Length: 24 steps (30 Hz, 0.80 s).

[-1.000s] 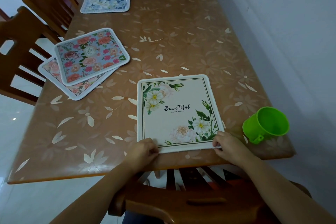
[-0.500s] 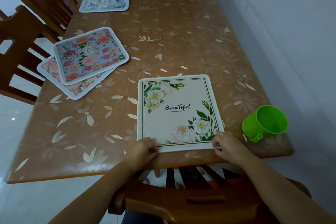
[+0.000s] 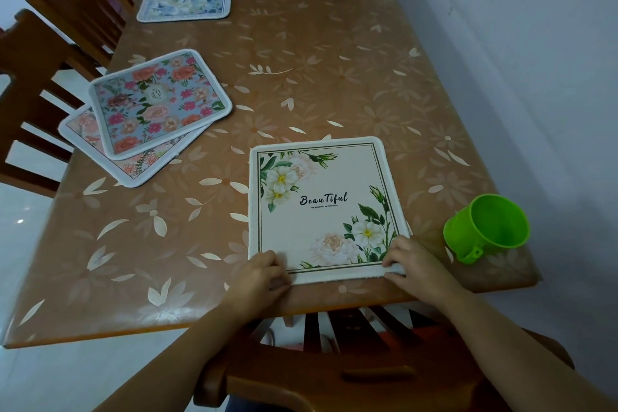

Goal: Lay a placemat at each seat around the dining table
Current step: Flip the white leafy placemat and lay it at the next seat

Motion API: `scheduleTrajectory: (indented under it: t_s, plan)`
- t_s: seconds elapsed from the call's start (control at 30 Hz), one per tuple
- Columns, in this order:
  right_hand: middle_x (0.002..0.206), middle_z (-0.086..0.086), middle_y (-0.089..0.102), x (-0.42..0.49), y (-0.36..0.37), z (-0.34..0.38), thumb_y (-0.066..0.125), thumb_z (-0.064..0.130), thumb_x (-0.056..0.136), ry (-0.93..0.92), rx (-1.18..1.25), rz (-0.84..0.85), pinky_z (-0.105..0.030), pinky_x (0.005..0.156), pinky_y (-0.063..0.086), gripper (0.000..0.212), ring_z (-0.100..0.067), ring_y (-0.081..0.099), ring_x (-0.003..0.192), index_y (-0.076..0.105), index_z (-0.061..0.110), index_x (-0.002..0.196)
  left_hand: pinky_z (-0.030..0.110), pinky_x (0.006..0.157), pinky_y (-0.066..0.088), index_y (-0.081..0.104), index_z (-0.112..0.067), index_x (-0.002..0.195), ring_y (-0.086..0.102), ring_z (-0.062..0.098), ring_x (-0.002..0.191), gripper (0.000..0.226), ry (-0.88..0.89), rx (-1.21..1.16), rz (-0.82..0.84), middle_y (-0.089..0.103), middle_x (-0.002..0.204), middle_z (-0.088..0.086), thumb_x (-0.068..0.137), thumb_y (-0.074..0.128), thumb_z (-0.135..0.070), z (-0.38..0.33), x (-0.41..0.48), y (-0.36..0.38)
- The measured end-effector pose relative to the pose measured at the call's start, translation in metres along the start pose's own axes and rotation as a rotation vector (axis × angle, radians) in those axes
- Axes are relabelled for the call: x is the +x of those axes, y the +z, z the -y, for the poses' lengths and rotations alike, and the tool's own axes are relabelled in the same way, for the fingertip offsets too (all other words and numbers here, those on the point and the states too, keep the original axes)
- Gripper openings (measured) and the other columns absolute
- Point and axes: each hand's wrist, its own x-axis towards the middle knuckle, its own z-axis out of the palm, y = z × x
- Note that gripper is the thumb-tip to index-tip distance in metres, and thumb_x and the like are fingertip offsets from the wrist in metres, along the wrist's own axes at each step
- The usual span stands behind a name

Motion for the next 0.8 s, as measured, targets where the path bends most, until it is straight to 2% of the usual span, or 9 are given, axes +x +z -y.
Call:
scheduleTrajectory:
  t_s: [0.1,0.13,0.2,0.27,0.3,0.4,0.5,0.67,0.8]
  plan:
    - [0.118,0.000,0.048,0.007,0.006,0.002,0.065,0.034,0.079,-0.048,-0.152,0.008,-0.036,0.092,0.041,0.039,-0.017,0.041,0.113,0.054,0.021,0.114,0.039,0.078,0.054,0.073,-0.020,0.090,0.062,0.027,0.094,0.021,0.043,0.032,0.007,0.067,0.102,0.010,0.070,0.077,-0.015,0.004,0.004,0.003]
    - [0.126,0.000,0.045,0.009,0.007,0.001,0.064,0.039,0.079,-0.064,-0.191,0.012,-0.037,0.094,0.041,0.046,-0.018,0.039,0.119,0.051,0.023,0.120,0.042,0.091,0.048,0.070,-0.021,0.099,0.055,0.029,0.111,0.026,0.058,0.027,0.038,0.061,0.120,0.010,0.074,0.074,-0.018,0.005,0.007,0.005]
    - [0.142,0.000,0.036,0.015,0.008,-0.002,0.062,0.048,0.077,-0.094,-0.223,0.024,-0.039,0.102,0.035,0.060,-0.021,0.030,0.130,0.043,0.027,0.130,0.044,0.109,0.020,0.056,-0.027,0.122,0.020,0.025,0.138,0.037,0.083,0.059,0.142,0.028,0.148,0.002,0.085,0.061,-0.028,0.009,0.014,0.010]
    - [0.153,0.003,0.016,0.022,0.012,-0.005,0.054,0.059,0.077,-0.123,-0.263,0.063,-0.043,0.111,0.019,0.072,-0.020,0.011,0.140,0.026,0.033,0.138,0.045,0.109,-0.005,0.025,-0.038,0.138,-0.015,0.021,0.138,0.048,0.075,0.163,0.249,-0.006,0.151,-0.006,0.093,0.041,-0.040,0.012,0.021,0.016]
    - [0.154,0.005,0.001,0.027,0.015,-0.004,0.047,0.066,0.077,-0.133,-0.293,0.091,-0.045,0.113,0.008,0.077,-0.019,-0.003,0.141,0.014,0.037,0.140,0.047,0.108,-0.011,0.010,-0.042,0.139,-0.022,0.022,0.136,0.051,0.068,0.225,0.275,-0.014,0.150,-0.006,0.094,0.033,-0.045,0.013,0.025,0.019]
    - [0.147,0.005,-0.032,0.045,0.029,0.007,0.024,0.084,0.067,-0.140,-0.361,0.129,-0.055,0.106,-0.018,0.088,-0.022,-0.033,0.133,-0.019,0.047,0.134,0.060,0.104,-0.010,-0.002,-0.042,0.138,-0.017,0.032,0.136,0.059,0.067,0.328,0.264,-0.011,0.151,-0.001,0.088,0.022,-0.059,0.012,0.040,0.023]
    - [0.149,0.006,-0.029,0.063,0.034,0.013,0.020,0.086,0.067,-0.154,-0.368,0.089,-0.061,0.103,-0.019,0.088,-0.023,-0.032,0.134,-0.018,0.045,0.135,0.069,0.100,0.000,0.005,-0.038,0.141,-0.006,0.035,0.138,0.067,0.037,0.377,0.206,-0.001,0.152,0.002,0.083,0.022,-0.066,0.013,0.061,0.025]
    - [0.152,0.007,-0.019,0.105,0.025,0.008,0.016,0.082,0.073,-0.218,-0.384,0.036,-0.063,0.105,-0.011,0.081,-0.023,-0.025,0.137,-0.014,0.043,0.137,0.063,0.104,-0.008,-0.011,-0.046,0.137,-0.024,0.024,0.136,0.068,-0.051,0.378,0.161,-0.017,0.151,-0.004,0.081,0.017,-0.072,0.029,0.105,0.026]
    - [0.152,0.011,-0.016,0.147,0.018,0.003,0.015,0.081,0.073,-0.227,-0.353,-0.027,-0.061,0.105,-0.010,0.079,-0.018,-0.023,0.138,-0.013,0.044,0.137,0.062,0.105,-0.008,-0.013,-0.045,0.137,-0.023,0.022,0.137,0.065,-0.088,0.366,0.113,-0.015,0.152,-0.005,0.081,0.012,-0.068,0.041,0.145,0.023]
